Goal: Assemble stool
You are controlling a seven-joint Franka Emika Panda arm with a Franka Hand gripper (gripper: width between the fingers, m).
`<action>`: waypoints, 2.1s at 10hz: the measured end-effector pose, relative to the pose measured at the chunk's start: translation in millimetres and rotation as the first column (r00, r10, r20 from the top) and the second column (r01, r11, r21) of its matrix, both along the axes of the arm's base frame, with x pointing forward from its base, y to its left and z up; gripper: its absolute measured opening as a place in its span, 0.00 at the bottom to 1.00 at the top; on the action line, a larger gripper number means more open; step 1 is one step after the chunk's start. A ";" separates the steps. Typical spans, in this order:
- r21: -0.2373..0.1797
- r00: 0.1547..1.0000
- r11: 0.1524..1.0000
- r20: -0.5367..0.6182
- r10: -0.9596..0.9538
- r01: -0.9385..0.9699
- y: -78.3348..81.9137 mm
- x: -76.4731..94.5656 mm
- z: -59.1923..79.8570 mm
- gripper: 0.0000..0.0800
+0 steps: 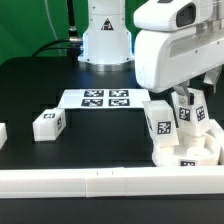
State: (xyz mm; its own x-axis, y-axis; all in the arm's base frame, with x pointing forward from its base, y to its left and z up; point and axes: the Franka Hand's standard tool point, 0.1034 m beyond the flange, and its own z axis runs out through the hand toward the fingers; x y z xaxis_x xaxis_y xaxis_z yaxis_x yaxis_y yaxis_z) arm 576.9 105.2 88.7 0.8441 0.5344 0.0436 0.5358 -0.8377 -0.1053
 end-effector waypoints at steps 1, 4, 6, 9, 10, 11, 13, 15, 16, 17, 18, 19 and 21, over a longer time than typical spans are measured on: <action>0.000 0.999 0.999 -0.004 -0.033 0.033 0.0 0.0 0.0 0.43; -0.015 0.927 0.928 -0.042 -0.373 0.373 1.1 -0.8 -1.0 0.43; -0.034 0.801 0.804 -0.068 -0.594 0.594 2.1 -1.9 -1.6 0.43; -0.062 0.575 0.580 -0.083 -0.814 0.812 6.4 -2.9 -2.5 0.43; -0.062 0.484 0.489 -0.080 -0.871 0.870 9.2 -1.6 -2.4 0.43; -0.068 0.422 0.428 -0.084 -0.903 0.901 9.6 -1.4 -2.3 0.43; -0.081 0.305 0.312 -0.089 -0.948 0.947 10.0 -1.5 -2.3 0.43; -0.094 0.173 0.183 -0.097 -0.980 0.979 11.1 -1.5 -2.4 0.43; -0.100 0.107 0.117 -0.104 -0.989 0.988 11.1 -1.5 -3.1 0.43; -0.108 -0.010 0.004 -0.125 -0.992 0.994 9.5 -1.2 -3.8 0.43; -0.128 -0.153 -0.134 -0.147 -0.977 0.983 8.7 -1.3 -4.2 0.43; -0.142 -0.261 -0.239 -0.159 -0.952 0.961 8.4 -1.1 -4.7 0.43; -0.173 -0.430 -0.403 -0.166 -0.887 0.899 10.1 -0.8 -5.0 0.43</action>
Offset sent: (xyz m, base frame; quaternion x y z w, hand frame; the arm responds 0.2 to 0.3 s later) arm -0.0051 0.0035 -0.0023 -0.0054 0.0057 0.2810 0.9597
